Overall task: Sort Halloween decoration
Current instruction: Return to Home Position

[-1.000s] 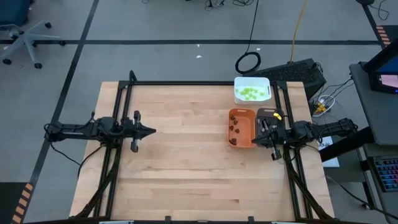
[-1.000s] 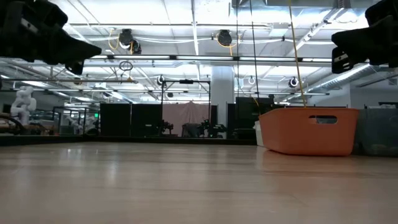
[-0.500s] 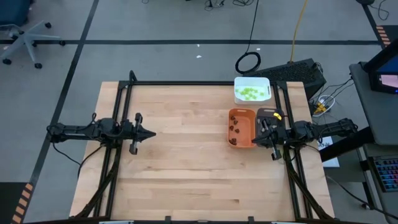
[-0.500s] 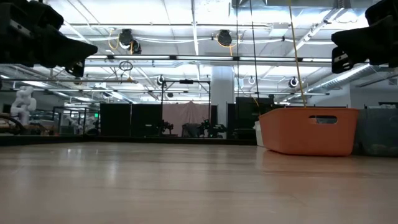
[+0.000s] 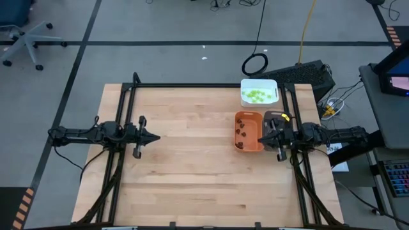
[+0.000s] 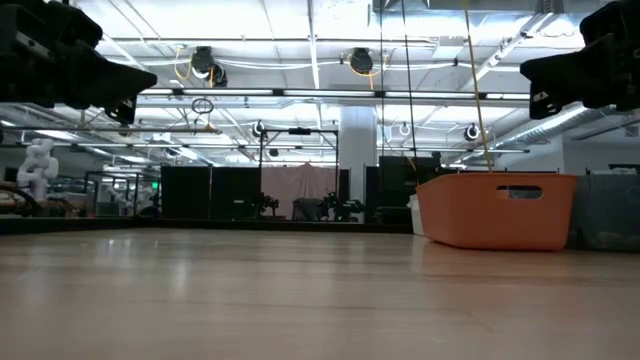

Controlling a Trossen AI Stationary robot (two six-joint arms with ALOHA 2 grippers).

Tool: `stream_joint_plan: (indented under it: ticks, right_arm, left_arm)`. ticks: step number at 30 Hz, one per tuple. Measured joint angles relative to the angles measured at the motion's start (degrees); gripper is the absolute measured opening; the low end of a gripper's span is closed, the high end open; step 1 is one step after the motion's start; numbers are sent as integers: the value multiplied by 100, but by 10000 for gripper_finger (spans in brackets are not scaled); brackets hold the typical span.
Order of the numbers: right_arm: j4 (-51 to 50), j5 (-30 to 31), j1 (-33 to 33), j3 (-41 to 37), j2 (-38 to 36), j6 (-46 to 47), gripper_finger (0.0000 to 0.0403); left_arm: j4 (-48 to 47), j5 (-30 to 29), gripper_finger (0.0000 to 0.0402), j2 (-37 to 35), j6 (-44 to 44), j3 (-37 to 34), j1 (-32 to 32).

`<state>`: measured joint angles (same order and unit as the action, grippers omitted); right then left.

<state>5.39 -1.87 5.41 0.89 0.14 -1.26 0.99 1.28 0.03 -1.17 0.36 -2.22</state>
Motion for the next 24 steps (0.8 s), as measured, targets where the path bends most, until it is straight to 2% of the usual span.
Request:
stream_joint_plan:
  ticks: [10, 14, 24]
  right_arm:
    - [-185, -119, -57, 0, 0, 103, 0]
    - [-380, 72, -57, 0, 2, 202, 0]
    - [-402, 81, -57, 0, 2, 342, 0]
  left_arm:
    - [-4, -4, 0, 0, 67, -4, 0]
    - [-9, -29, 0, 0, 157, -4, 0]
    - [-11, -30, 0, 0, 306, -7, 0]
